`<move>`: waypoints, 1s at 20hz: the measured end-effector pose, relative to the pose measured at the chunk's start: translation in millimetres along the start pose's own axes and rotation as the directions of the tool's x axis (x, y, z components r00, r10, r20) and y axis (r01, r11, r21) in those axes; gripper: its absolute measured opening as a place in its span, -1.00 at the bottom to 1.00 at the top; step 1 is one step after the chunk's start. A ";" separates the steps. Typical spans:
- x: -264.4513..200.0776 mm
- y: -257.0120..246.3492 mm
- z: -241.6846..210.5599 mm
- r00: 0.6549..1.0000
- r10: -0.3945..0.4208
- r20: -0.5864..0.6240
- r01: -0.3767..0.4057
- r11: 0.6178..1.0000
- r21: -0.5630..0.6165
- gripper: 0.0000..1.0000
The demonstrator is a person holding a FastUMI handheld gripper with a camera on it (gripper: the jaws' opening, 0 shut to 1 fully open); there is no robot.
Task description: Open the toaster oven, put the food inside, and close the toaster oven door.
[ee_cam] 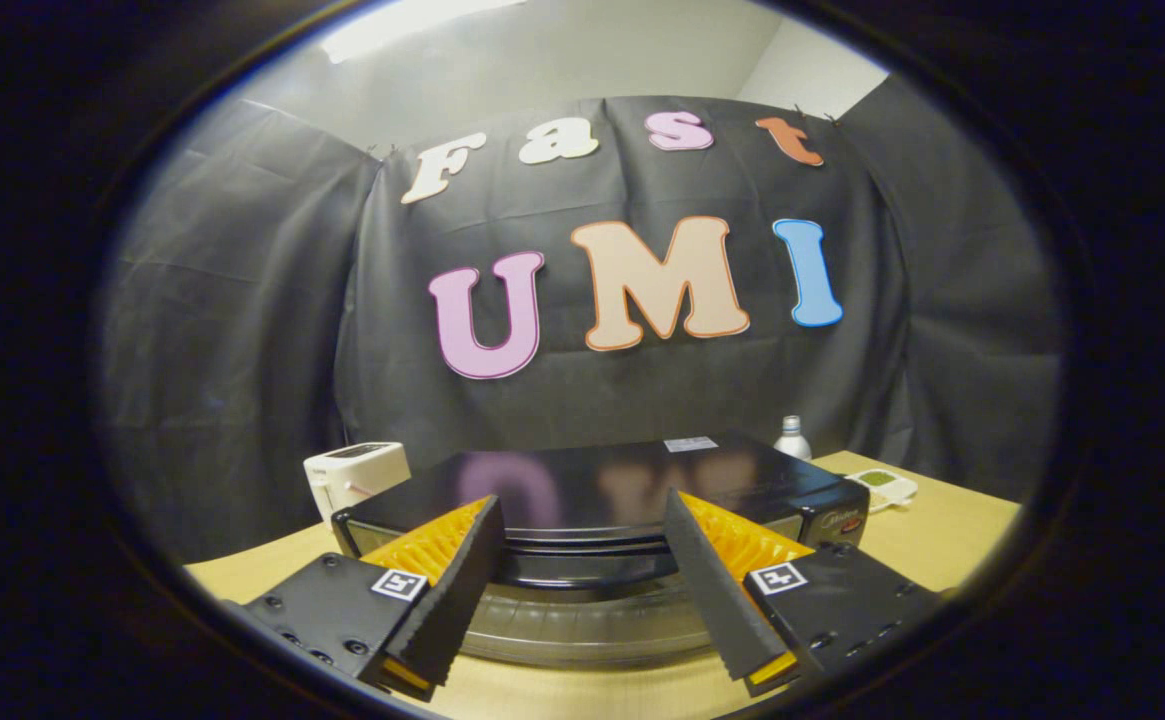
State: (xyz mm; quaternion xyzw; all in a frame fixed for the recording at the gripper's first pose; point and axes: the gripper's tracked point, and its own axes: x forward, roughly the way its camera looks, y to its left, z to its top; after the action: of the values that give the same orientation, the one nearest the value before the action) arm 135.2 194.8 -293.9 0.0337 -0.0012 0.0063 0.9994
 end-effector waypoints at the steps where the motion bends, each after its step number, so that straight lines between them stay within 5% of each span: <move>1: -1.2 -0.4 0.9 1.000 0.000 -0.001 0.000 1.000 0.001 1.00; 20: -117.1 -3.0 -42.0 0.996 -0.035 -0.086 0.034 0.999 -0.021 1.00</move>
State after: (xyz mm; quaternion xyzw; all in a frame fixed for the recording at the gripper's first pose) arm 18.2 193.2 -336.3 0.0235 0.0423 -0.0096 0.9988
